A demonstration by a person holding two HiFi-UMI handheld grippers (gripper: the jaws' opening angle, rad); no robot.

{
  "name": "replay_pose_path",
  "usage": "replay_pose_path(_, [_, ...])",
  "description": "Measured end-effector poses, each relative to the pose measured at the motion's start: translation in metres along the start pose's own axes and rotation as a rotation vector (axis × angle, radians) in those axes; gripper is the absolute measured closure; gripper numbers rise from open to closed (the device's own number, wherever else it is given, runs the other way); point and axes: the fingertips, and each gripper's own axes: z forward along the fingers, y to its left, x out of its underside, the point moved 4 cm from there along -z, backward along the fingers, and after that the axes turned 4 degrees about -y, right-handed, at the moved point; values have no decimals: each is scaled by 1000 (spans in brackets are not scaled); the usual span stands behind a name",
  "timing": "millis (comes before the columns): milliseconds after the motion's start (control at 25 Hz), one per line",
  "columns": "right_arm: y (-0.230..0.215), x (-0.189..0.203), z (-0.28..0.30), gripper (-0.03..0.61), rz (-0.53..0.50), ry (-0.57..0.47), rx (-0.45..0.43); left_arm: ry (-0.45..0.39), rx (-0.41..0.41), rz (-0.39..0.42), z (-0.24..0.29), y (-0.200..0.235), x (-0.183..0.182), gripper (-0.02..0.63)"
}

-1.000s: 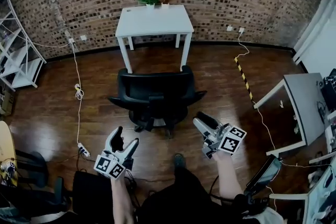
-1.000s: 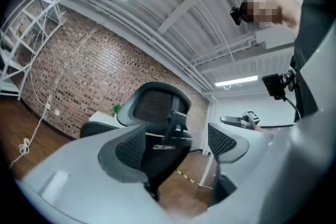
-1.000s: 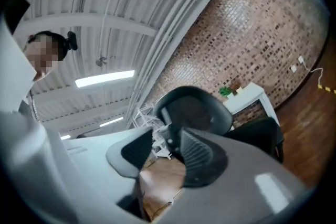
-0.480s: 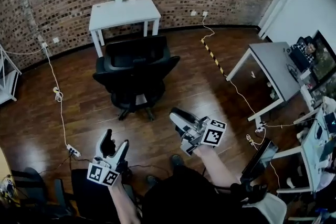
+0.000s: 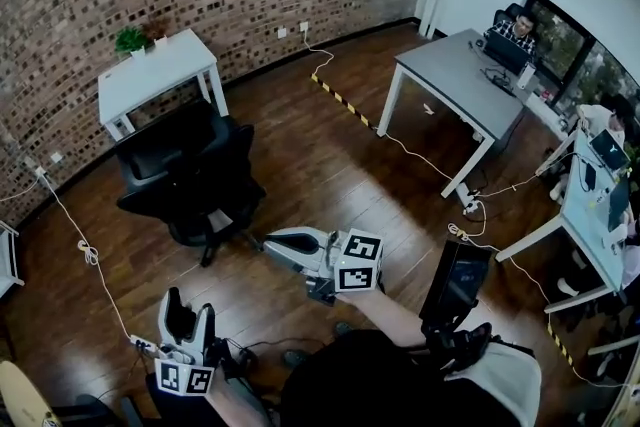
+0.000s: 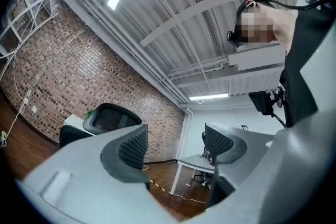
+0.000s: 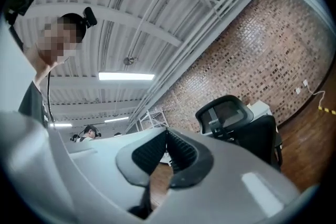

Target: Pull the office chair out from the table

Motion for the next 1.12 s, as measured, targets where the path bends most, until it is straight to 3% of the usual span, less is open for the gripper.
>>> replay_pose_path(240, [8,-40,-37,574,-96,-3,-88,-1,31,24,36,-57,7,179])
replay_pose_path(400, [22,-111,-95,574,-137,-43,-123,45,20,69,79,-144,-4,187])
replay_pose_path(520, [21,-125,-118,574,-134,-44,-154,63,-25,112,81,-187,-2,190])
replay_pose_path(640, [19,-130,-125,574,-133,-37,-178,75,-45,126,84,-203,5,190])
replay_pose_path(800, [45,-139,-129,574,-208,-34,-206,57,-40,135,81,-218,-5,198])
replay_pose_path(1120, [106,-119,-109,574,-323,-25,-185,-2,13,156,37,-219,-54,211])
